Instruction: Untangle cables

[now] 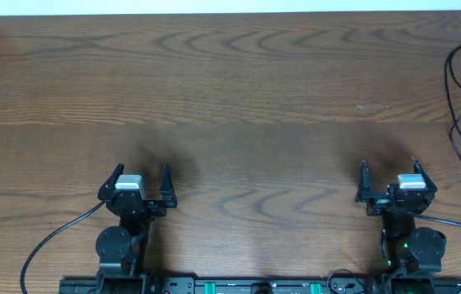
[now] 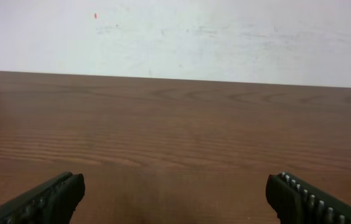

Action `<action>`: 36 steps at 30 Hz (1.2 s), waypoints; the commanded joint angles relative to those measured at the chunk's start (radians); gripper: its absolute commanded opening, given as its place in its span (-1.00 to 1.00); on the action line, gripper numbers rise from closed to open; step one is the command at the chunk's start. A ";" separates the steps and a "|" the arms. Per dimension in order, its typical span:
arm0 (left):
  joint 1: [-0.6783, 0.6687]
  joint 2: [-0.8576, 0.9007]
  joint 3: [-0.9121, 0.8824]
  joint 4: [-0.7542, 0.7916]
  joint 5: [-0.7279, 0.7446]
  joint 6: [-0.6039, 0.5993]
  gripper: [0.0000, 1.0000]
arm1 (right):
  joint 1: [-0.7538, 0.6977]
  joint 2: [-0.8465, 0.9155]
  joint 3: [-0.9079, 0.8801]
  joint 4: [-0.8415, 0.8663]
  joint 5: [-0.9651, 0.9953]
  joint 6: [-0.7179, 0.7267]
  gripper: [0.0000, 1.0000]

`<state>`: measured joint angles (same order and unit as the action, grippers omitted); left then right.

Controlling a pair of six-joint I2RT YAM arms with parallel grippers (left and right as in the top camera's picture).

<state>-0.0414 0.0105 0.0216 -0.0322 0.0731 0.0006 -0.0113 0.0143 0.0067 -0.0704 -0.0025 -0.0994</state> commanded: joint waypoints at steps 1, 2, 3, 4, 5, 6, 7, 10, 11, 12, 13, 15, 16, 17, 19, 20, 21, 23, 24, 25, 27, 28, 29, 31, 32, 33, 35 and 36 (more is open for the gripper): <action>-0.003 -0.006 -0.018 -0.033 0.021 0.003 0.96 | -0.008 -0.010 -0.002 -0.003 0.011 -0.014 0.98; -0.003 -0.006 -0.018 -0.033 0.021 0.003 0.96 | -0.008 -0.010 -0.002 -0.003 0.011 -0.014 0.99; -0.003 -0.006 -0.018 -0.033 0.021 0.003 0.96 | -0.008 -0.010 -0.002 -0.003 0.011 -0.014 0.99; -0.003 -0.006 -0.018 -0.033 0.021 0.003 0.96 | -0.008 -0.010 -0.002 -0.003 0.011 -0.014 0.98; -0.003 -0.006 -0.018 -0.033 0.020 0.003 0.96 | -0.008 -0.010 -0.002 -0.003 0.011 -0.014 0.98; -0.003 -0.006 -0.018 -0.033 0.021 0.003 0.95 | -0.008 -0.010 -0.002 -0.003 0.011 -0.014 0.99; -0.003 -0.006 -0.018 -0.034 0.021 0.003 0.96 | -0.008 -0.010 -0.002 -0.003 0.011 -0.014 0.99; -0.003 -0.006 -0.018 -0.033 0.020 0.003 0.96 | -0.008 -0.010 -0.002 -0.003 0.011 -0.014 0.99; -0.003 -0.006 -0.018 -0.033 0.020 0.003 0.96 | -0.008 -0.010 -0.002 -0.003 0.011 -0.014 0.99; -0.003 -0.006 -0.018 -0.034 0.021 0.003 0.96 | -0.008 -0.010 -0.002 -0.003 0.011 -0.014 0.99; -0.003 -0.006 -0.018 -0.034 0.021 0.003 0.96 | -0.008 -0.010 -0.002 -0.003 0.011 -0.014 0.99; -0.003 -0.006 -0.018 -0.034 0.021 0.003 0.96 | -0.008 -0.010 -0.002 -0.003 0.011 -0.013 0.99; -0.003 -0.006 -0.018 -0.033 0.020 0.003 0.96 | -0.008 -0.010 -0.002 -0.003 0.011 -0.013 0.99; -0.003 -0.006 -0.018 -0.034 0.021 0.003 0.96 | -0.008 -0.010 -0.002 -0.003 0.011 -0.005 0.98; -0.003 -0.006 -0.018 -0.033 0.021 0.003 0.96 | -0.008 -0.010 -0.002 -0.002 0.011 0.018 0.98; -0.003 -0.006 -0.018 -0.034 0.021 0.003 0.95 | -0.008 -0.010 -0.002 -0.002 0.011 0.025 0.99; -0.003 -0.006 -0.018 -0.033 0.021 0.003 0.96 | -0.008 -0.010 -0.002 -0.002 0.011 0.024 0.98; -0.003 -0.006 -0.018 -0.033 0.021 0.003 0.96 | -0.008 -0.010 -0.002 -0.002 0.011 0.024 0.99; -0.003 -0.006 -0.018 -0.033 0.021 0.003 0.96 | -0.008 -0.010 -0.002 -0.002 0.011 0.025 0.99; -0.003 -0.006 -0.018 -0.033 0.020 0.003 0.96 | -0.008 -0.010 -0.002 -0.002 0.011 0.028 0.99; -0.003 -0.006 -0.018 -0.033 0.021 0.003 0.96 | -0.008 -0.010 -0.002 -0.002 0.011 0.052 0.99; -0.003 -0.006 -0.018 -0.033 0.021 0.003 0.96 | -0.008 -0.010 -0.002 -0.002 0.011 0.066 0.99; -0.003 -0.006 -0.018 -0.034 0.021 0.003 0.96 | -0.008 -0.010 -0.002 -0.002 0.011 0.079 0.98; -0.003 -0.006 -0.018 -0.034 0.021 0.003 0.96 | -0.008 -0.010 -0.002 -0.002 0.011 0.111 0.99; -0.003 -0.006 -0.018 -0.033 0.021 0.003 0.96 | -0.008 -0.010 -0.002 -0.002 0.011 0.115 0.99; -0.003 -0.006 -0.018 -0.034 0.021 0.003 0.96 | -0.008 -0.010 -0.002 -0.002 0.011 0.114 0.99; -0.003 -0.006 -0.018 -0.033 0.021 0.003 0.96 | -0.008 -0.010 -0.002 -0.002 0.011 0.114 0.99; -0.003 -0.006 -0.018 -0.033 0.021 0.003 0.96 | -0.008 -0.010 -0.002 -0.002 0.011 0.114 0.99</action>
<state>-0.0414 0.0105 0.0216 -0.0319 0.0731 0.0006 -0.0113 0.0143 0.0067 -0.0700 -0.0025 -0.0128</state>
